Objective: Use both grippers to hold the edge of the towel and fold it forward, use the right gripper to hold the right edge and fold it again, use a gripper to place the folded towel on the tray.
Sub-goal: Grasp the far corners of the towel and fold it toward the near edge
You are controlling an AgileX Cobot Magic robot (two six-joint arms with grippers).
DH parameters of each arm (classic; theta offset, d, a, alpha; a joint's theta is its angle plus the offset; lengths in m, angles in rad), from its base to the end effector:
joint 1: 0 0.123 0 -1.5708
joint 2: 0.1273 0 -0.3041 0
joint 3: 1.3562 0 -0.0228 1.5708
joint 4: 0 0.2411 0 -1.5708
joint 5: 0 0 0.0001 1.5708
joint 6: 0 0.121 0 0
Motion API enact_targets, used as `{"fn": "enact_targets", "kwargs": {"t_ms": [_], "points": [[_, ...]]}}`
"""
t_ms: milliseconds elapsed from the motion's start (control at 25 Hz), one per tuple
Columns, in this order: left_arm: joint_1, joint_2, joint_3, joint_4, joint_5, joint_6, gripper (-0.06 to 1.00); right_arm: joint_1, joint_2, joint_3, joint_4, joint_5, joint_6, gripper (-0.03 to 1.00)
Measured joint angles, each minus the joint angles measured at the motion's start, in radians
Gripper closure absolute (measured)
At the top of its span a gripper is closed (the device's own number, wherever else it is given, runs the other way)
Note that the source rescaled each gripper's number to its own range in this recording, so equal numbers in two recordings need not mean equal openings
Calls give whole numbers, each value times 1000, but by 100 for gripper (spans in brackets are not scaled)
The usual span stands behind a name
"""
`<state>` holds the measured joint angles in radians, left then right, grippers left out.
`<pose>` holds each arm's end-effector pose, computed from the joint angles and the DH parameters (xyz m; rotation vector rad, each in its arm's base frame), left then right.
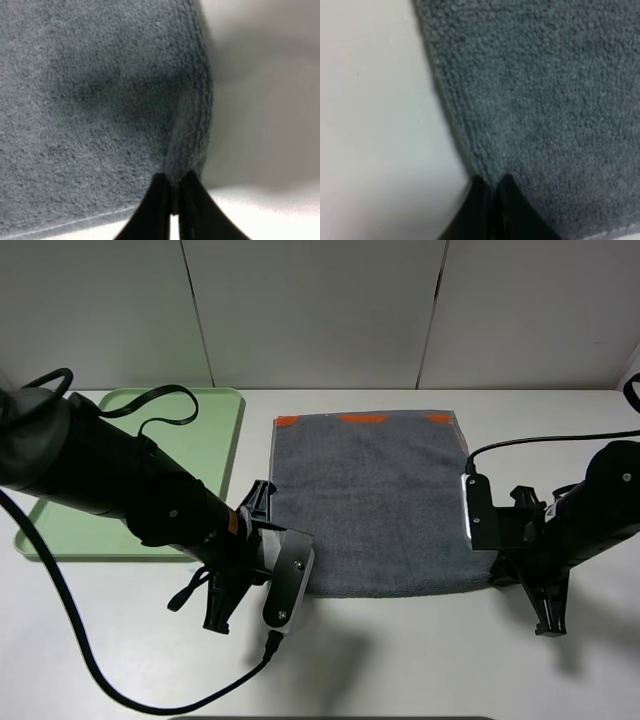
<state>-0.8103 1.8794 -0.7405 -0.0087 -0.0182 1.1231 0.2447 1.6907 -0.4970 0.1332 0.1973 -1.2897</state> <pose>0.2273 -0.2388 0.0967 2.1402 1.4909 0.1090 0.2270 0.0600 0.0959 -1.8671 2.2004 -0.1385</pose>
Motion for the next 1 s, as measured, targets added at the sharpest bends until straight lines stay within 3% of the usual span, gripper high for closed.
{"fn": "enact_targets", "kwargs": {"t_ms": [1000], "points": [[0, -82, 0, 0, -1, -3, 94, 0, -122, 1, -4, 76, 0, 97]]}}
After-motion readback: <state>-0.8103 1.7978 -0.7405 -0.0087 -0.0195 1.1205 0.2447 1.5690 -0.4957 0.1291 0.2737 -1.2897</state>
